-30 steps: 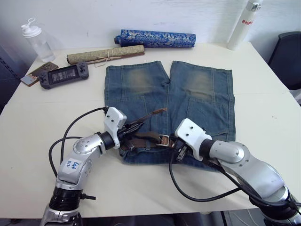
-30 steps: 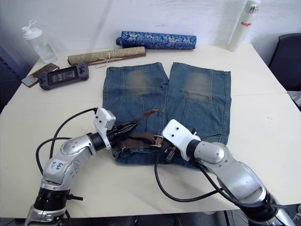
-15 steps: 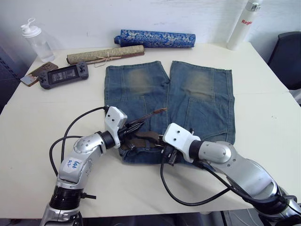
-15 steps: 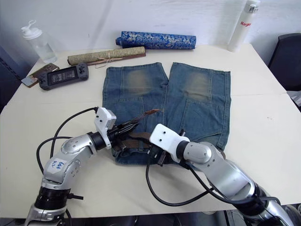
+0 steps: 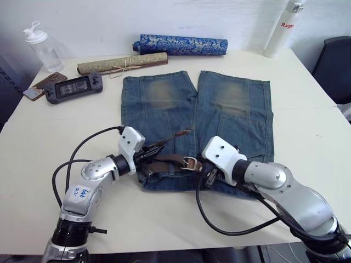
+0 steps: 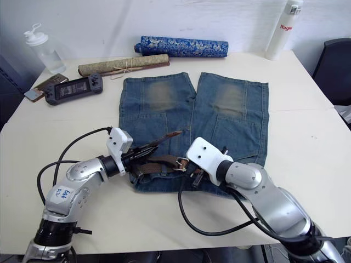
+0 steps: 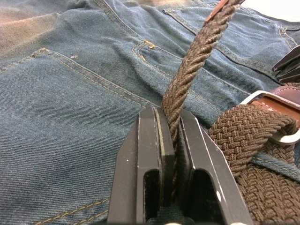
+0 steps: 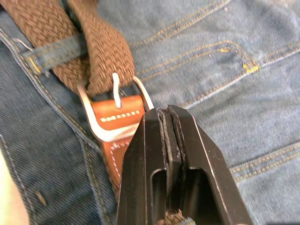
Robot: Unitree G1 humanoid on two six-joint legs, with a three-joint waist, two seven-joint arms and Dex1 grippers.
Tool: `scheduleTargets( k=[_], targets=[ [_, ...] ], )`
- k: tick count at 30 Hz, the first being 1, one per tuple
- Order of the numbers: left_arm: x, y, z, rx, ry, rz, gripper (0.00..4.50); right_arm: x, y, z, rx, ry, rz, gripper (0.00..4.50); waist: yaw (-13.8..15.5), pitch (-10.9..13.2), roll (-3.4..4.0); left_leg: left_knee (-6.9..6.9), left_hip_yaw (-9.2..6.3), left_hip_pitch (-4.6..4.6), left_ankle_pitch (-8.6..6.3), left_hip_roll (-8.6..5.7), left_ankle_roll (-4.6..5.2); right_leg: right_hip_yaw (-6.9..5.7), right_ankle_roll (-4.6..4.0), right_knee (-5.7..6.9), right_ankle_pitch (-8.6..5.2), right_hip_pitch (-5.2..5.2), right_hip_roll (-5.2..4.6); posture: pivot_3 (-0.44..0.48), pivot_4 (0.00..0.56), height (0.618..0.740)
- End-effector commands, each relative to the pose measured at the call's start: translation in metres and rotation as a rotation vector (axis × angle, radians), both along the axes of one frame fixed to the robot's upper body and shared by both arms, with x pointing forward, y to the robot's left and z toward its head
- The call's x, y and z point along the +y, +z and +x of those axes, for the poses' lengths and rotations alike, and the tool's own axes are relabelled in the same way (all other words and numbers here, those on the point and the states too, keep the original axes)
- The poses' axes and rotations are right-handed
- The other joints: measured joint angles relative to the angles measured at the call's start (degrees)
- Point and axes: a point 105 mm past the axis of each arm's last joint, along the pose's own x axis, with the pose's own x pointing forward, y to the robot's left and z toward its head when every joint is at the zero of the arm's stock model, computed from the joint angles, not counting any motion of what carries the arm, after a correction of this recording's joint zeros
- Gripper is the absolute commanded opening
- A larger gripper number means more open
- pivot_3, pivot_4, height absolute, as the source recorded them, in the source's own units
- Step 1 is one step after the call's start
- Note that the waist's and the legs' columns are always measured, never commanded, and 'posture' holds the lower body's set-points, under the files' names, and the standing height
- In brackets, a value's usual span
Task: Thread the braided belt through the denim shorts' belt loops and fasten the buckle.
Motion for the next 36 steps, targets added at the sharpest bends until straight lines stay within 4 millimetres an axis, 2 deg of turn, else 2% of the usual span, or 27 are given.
scheduleTargets(
  k=[1,9,15,19,21,24,27,34,36],
  targets=[
    [0.001,0.010,-0.002,-0.034,-0.008,0.009,0.00,0.017,0.004,-0.006,-0.033,0.063,0.015,0.04,-0.04,0.00,0.00,0.00,0.00,0.00,0.00,0.00,0.00,0.00,0.00,0.00,0.00,0.00,0.00,0.000,0.150,0.637],
    [-0.003,0.016,-0.003,-0.047,-0.014,0.005,0.00,0.019,-0.019,-0.002,-0.001,0.073,-0.078,0.04,-0.02,0.01,0.01,0.00,-0.02,0.01,0.00,-0.01,0.00,0.00,0.01,0.00,0.00,0.00,0.01,0.000,0.150,0.637],
    [-0.005,0.016,-0.005,-0.051,-0.015,0.003,0.00,0.019,-0.025,0.000,0.029,0.061,-0.093,0.04,-0.02,0.01,0.01,0.00,-0.01,0.02,0.00,0.00,0.00,0.00,0.01,0.01,0.00,0.00,0.01,0.000,0.150,0.637],
    [-0.009,0.020,-0.004,-0.075,-0.034,0.011,0.00,0.020,-0.041,-0.005,0.141,0.055,-0.119,0.04,-0.05,0.00,0.01,0.00,-0.02,0.05,0.00,0.00,0.00,0.00,0.00,0.03,0.00,0.01,0.01,0.000,0.150,0.637],
    [-0.013,0.026,-0.003,-0.098,-0.063,0.020,0.00,0.019,-0.055,-0.012,0.262,0.045,-0.150,0.04,-0.02,-0.01,0.00,0.00,-0.02,0.06,0.00,0.01,0.00,0.00,-0.01,0.05,0.00,0.01,0.02,0.000,0.150,0.637],
    [-0.024,0.036,-0.001,-0.142,-0.148,0.046,0.00,0.012,-0.073,-0.019,0.380,0.053,-0.244,0.04,0.09,-0.06,-0.06,0.00,-0.04,0.11,0.00,0.00,0.00,-0.01,-0.02,0.06,0.00,0.06,0.02,0.000,0.150,0.637],
    [-0.035,0.048,0.002,-0.180,-0.238,0.059,0.00,0.005,-0.082,-0.028,0.474,0.091,-0.315,0.04,0.08,-0.39,-0.14,-0.02,-0.03,0.17,0.00,-0.01,0.00,-0.02,-0.03,0.03,0.01,0.15,0.02,0.000,0.150,0.637],
    [-0.068,0.080,0.024,-0.243,-0.466,0.036,0.00,0.006,-0.085,-0.027,0.490,0.124,-0.351,0.04,0.31,-0.63,-0.36,-0.15,-0.20,0.32,0.00,-0.04,0.00,-0.18,0.02,-0.26,0.03,0.49,0.02,0.000,0.150,0.637],
    [-0.085,0.086,0.026,-0.265,-0.556,0.042,0.00,0.006,-0.087,-0.027,0.494,0.123,-0.354,0.04,0.12,-0.66,-0.41,-0.17,-0.24,0.43,-0.01,-0.06,0.02,-0.20,0.06,-0.38,0.05,0.63,0.03,0.000,0.150,0.637]
  ],
)
